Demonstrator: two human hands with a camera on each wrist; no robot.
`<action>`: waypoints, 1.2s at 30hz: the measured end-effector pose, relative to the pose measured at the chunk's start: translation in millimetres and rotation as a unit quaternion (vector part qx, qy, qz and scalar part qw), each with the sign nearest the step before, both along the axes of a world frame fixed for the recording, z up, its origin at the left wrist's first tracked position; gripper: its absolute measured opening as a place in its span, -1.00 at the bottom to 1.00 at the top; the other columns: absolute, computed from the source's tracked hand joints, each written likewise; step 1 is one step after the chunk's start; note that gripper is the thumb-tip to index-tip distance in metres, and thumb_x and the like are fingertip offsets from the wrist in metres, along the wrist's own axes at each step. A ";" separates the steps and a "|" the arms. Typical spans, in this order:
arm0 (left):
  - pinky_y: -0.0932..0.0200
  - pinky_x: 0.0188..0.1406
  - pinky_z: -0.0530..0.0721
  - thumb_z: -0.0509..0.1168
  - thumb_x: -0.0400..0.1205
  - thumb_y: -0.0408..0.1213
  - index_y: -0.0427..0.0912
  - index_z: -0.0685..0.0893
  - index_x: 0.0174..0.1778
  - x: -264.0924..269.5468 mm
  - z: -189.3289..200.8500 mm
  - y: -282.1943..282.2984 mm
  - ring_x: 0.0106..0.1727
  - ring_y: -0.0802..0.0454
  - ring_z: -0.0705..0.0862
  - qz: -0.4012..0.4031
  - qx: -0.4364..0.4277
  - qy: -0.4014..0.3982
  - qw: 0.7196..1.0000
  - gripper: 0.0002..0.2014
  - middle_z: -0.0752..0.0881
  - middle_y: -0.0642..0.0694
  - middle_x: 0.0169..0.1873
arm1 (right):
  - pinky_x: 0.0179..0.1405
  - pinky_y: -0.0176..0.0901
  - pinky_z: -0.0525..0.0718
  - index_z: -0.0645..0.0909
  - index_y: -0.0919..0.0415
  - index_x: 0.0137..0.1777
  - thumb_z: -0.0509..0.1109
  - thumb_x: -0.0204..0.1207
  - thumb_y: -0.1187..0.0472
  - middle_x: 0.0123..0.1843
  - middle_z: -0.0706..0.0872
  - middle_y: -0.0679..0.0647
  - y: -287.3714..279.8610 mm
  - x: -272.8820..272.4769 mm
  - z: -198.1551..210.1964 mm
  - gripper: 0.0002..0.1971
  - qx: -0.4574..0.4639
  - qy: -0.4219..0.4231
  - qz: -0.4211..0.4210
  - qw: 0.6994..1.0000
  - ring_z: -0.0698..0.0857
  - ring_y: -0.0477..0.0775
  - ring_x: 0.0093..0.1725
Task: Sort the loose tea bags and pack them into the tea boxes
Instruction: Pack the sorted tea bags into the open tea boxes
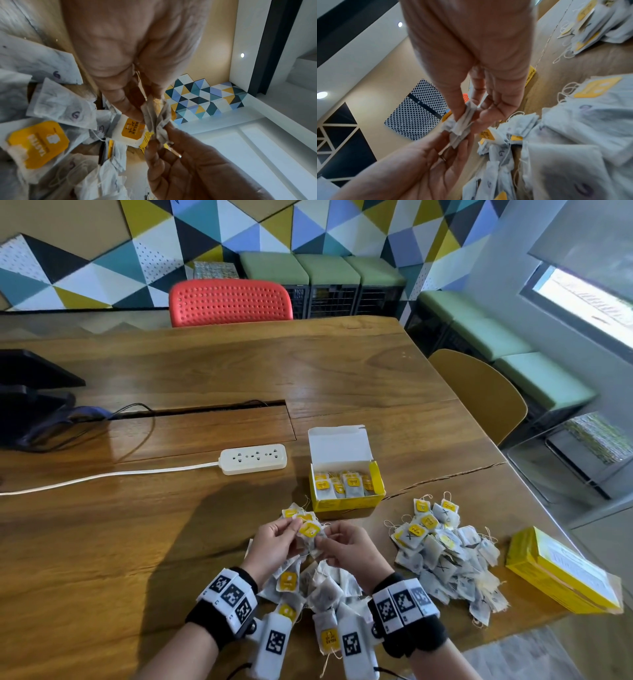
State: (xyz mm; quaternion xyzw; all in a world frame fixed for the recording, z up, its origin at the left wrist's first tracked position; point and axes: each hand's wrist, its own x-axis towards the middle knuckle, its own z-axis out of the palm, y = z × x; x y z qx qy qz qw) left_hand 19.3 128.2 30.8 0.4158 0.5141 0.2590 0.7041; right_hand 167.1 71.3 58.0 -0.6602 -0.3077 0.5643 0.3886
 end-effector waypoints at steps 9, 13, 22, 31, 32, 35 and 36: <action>0.12 -0.25 0.80 0.23 0.71 -0.26 -0.40 0.73 0.07 -0.2 6.6 0.1 -0.08 -0.16 0.79 0.057 -0.054 -0.051 0.996 -0.73 0.80 -0.36 -0.06 | -0.49 -0.36 0.55 0.58 0.23 -0.20 0.52 0.47 0.36 -0.30 0.73 0.15 -0.4 -3.2 -8.3 -0.85 0.004 -0.063 -0.027 0.998 0.72 0.11 -0.28; 0.10 -0.12 0.80 0.29 0.68 -0.22 -0.42 0.73 0.04 -1.1 10.0 -3.1 -0.01 -0.20 0.80 0.030 -0.064 -0.069 0.995 -0.71 0.81 -0.34 -0.06 | -0.48 -0.36 0.56 0.58 0.23 -0.23 0.52 0.45 0.38 -0.38 0.72 0.08 1.4 -7.7 -8.1 -0.84 0.008 -0.068 -0.033 0.997 0.70 -0.02 -0.40; -0.06 0.03 0.77 0.36 0.61 -0.41 -0.40 0.73 0.03 -14.2 0.7 0.8 0.01 -0.24 0.78 0.030 -0.042 -0.023 0.998 -0.85 0.81 -0.32 -0.08 | -0.32 -0.27 0.67 0.70 0.21 -0.13 0.55 0.43 0.35 -0.26 0.76 0.07 7.1 1.4 -5.7 -0.91 -0.015 -0.099 0.042 0.994 0.71 -0.06 -0.33; 0.13 -0.37 0.80 0.20 0.72 -0.35 -0.40 0.62 0.04 -30.4 6.6 11.4 -0.13 -0.16 0.77 0.101 -0.123 -0.076 0.984 -0.83 0.75 -0.38 -0.05 | 0.18 -0.25 0.49 0.63 0.18 0.30 0.47 0.52 0.13 0.23 0.60 0.10 37.9 13.0 -22.8 -0.63 -0.026 -0.451 0.195 0.871 0.60 0.09 0.21; 0.11 -0.34 0.81 0.22 0.71 -0.36 -0.40 0.62 0.04 -30.3 7.3 10.9 -0.13 -0.17 0.77 0.095 -0.130 -0.078 0.984 -0.84 0.76 -0.39 -0.04 | 0.21 -0.19 0.50 0.60 0.20 0.30 0.49 0.49 0.11 0.24 0.57 0.11 39.9 11.2 -26.7 -0.60 -0.047 -0.460 0.212 0.861 0.57 0.12 0.24; 0.06 -0.21 0.82 0.29 0.65 -0.41 -0.42 0.64 0.10 -31.5 6.7 9.2 -0.10 -0.17 0.80 0.067 -0.138 -0.083 0.985 -0.83 0.77 -0.40 0.00 | 0.20 -0.12 0.53 0.51 0.22 0.27 0.48 0.47 0.16 0.28 0.55 0.17 42.5 8.7 -33.5 -0.60 -0.099 -0.469 0.210 0.852 0.54 0.18 0.27; 0.06 -0.20 0.82 0.31 0.63 -0.45 -0.42 0.65 0.12 -31.9 6.1 8.6 -0.10 -0.15 0.80 0.059 -0.132 -0.082 0.986 -0.82 0.77 -0.40 0.02 | 0.16 -0.12 0.55 0.50 0.23 0.26 0.46 0.48 0.18 0.27 0.58 0.19 42.5 9.5 -34.0 -0.62 -0.109 -0.461 0.200 0.858 0.56 0.18 0.25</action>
